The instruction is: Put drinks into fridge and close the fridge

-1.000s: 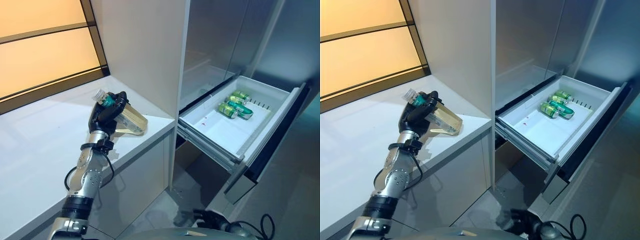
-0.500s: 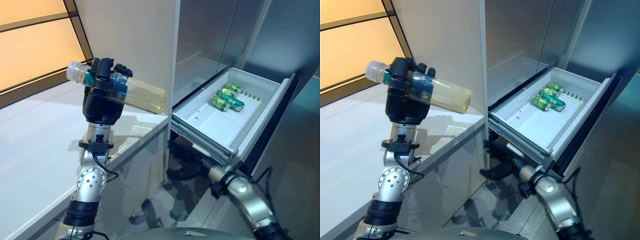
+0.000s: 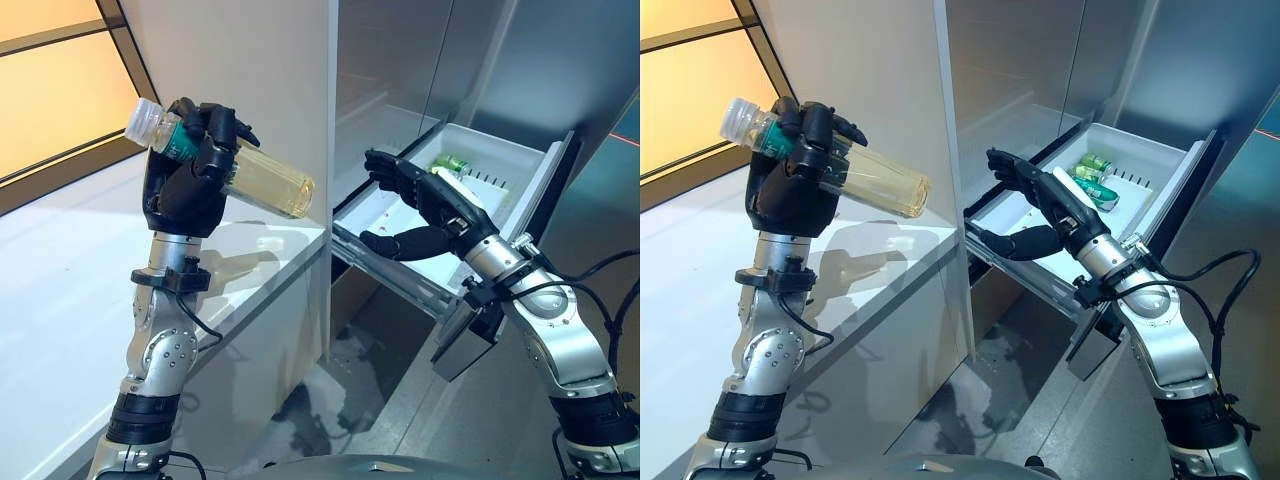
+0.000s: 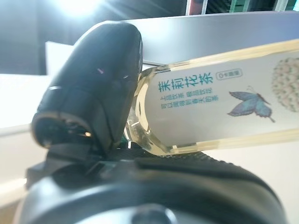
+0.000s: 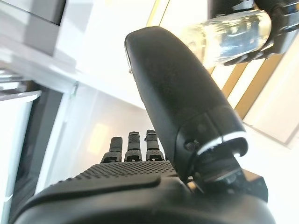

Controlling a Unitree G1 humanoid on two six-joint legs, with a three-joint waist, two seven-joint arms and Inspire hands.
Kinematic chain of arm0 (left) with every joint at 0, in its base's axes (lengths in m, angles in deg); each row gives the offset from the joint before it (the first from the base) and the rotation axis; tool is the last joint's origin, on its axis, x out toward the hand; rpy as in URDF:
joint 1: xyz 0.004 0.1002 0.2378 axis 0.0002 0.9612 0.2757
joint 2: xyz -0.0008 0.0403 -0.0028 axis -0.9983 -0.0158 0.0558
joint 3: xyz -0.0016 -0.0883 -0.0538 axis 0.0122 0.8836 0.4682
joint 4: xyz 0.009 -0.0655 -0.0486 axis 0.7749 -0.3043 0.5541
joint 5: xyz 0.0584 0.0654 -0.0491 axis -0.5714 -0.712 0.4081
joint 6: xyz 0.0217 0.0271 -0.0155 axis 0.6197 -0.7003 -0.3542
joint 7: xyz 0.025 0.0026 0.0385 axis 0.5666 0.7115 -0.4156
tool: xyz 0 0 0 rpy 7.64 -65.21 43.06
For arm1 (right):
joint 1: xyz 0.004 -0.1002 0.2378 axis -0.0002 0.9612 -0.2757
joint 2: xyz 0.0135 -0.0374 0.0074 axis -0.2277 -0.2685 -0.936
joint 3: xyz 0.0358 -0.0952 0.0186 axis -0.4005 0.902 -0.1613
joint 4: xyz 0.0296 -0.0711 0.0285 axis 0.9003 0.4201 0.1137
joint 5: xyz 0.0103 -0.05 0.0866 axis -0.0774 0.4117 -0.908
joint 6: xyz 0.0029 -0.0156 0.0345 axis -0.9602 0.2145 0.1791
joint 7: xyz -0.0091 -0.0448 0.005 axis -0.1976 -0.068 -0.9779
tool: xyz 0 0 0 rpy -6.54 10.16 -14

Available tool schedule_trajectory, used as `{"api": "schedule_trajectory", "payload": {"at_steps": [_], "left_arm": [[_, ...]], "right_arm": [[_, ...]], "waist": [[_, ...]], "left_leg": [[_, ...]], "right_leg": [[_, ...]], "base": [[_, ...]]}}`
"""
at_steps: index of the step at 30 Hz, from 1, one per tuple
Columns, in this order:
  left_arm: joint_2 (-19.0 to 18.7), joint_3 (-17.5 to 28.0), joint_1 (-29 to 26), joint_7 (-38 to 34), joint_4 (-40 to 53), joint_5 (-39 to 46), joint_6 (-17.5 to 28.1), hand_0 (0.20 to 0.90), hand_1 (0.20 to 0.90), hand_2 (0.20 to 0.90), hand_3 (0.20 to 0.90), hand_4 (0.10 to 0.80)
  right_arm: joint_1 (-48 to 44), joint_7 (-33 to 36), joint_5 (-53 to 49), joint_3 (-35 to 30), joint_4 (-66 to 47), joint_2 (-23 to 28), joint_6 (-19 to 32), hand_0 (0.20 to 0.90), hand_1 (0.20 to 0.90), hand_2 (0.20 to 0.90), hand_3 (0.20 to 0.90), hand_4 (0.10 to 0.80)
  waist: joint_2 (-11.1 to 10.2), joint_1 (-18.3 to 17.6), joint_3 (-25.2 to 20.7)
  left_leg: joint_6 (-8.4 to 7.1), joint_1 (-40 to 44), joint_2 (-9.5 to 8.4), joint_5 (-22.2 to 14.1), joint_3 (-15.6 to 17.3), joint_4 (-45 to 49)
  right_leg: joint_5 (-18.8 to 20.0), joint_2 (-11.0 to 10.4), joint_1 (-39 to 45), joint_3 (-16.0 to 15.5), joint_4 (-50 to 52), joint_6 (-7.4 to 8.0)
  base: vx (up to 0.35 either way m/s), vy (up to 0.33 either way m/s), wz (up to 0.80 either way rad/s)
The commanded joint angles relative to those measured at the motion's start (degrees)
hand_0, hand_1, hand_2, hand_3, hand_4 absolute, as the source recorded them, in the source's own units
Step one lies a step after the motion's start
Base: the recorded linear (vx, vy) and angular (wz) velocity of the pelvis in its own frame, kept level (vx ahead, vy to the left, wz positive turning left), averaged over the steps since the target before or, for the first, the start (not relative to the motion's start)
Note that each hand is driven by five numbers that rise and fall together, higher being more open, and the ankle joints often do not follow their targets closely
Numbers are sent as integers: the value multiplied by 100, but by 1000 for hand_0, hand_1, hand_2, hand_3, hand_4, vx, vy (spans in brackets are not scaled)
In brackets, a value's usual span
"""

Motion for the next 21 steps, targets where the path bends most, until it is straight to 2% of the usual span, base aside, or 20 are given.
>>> {"api": "schedule_trajectory", "payload": {"at_steps": [1,9,21], "left_arm": [[-423,-258,-1347,-106,727,-368,387,300,300,300,200,100],[-457,-750,-1722,-401,551,-910,345,300,300,300,200,100],[-391,-1179,-1851,-391,440,-1346,54,300,300,300,200,100]], "right_arm": [[-898,26,-399,207,-476,102,199,900,900,900,900,800],[-1615,67,-670,803,-322,83,64,900,900,900,900,800],[-1905,63,-798,1242,-343,-167,-38,900,900,900,900,800]], "waist": [[-205,-21,-413],[-248,19,-401],[-255,26,-415]], "left_leg": [[510,-10,-556,-427,36,8],[504,-23,-557,-359,3,8],[507,5,-536,-395,20,8]], "right_leg": [[-47,334,55,302,28,-243],[0,330,65,257,28,-260],[-41,350,88,277,28,-258]], "base": [[0,0,0],[-4,-2,0],[3,0,0]]}}
